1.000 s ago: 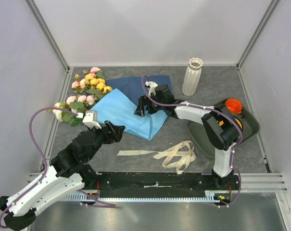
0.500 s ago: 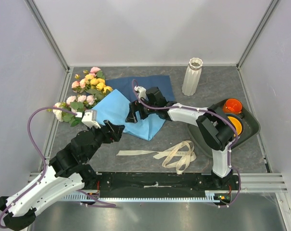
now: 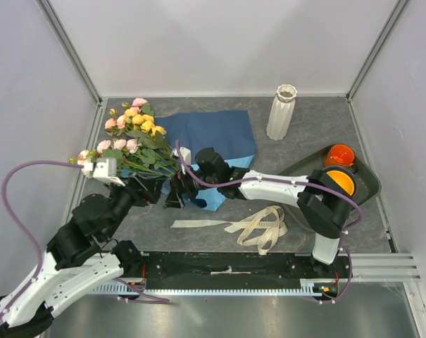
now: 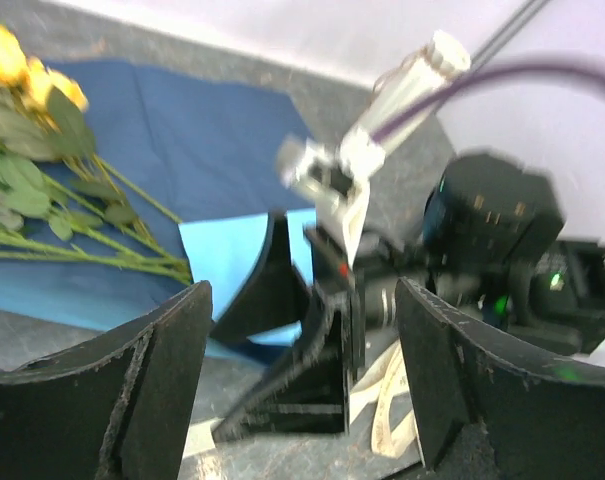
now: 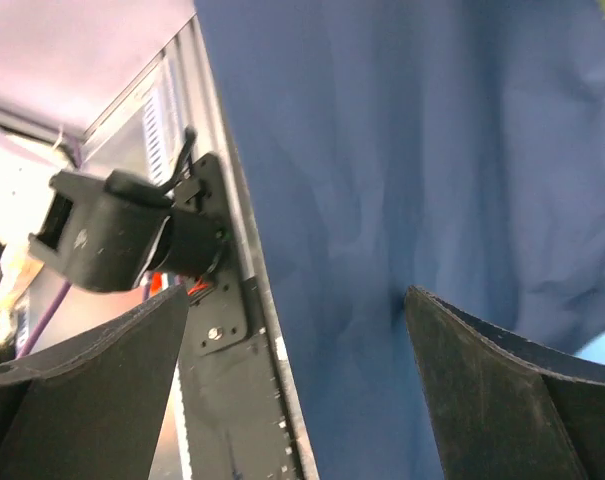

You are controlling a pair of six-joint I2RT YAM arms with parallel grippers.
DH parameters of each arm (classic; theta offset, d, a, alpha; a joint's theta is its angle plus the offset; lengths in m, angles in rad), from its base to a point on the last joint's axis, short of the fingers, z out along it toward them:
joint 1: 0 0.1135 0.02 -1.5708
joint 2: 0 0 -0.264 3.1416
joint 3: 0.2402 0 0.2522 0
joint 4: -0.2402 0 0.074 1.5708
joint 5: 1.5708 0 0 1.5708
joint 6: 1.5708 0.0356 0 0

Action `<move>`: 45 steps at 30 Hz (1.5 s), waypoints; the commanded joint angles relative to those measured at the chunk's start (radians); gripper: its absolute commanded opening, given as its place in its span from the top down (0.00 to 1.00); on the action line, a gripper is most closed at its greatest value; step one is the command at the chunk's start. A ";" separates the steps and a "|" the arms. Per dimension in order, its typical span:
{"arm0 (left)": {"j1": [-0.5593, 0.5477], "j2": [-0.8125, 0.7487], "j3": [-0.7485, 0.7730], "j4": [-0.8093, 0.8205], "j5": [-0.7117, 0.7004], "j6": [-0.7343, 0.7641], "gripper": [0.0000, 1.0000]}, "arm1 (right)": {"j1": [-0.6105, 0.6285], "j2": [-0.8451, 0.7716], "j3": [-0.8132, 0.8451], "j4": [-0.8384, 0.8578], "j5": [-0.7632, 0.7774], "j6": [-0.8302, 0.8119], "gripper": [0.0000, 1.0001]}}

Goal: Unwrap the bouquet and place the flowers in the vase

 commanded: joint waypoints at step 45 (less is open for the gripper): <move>0.102 0.911 -0.191 0.801 0.809 -0.110 0.39 | -0.221 -0.650 -0.333 -0.341 0.776 0.060 0.02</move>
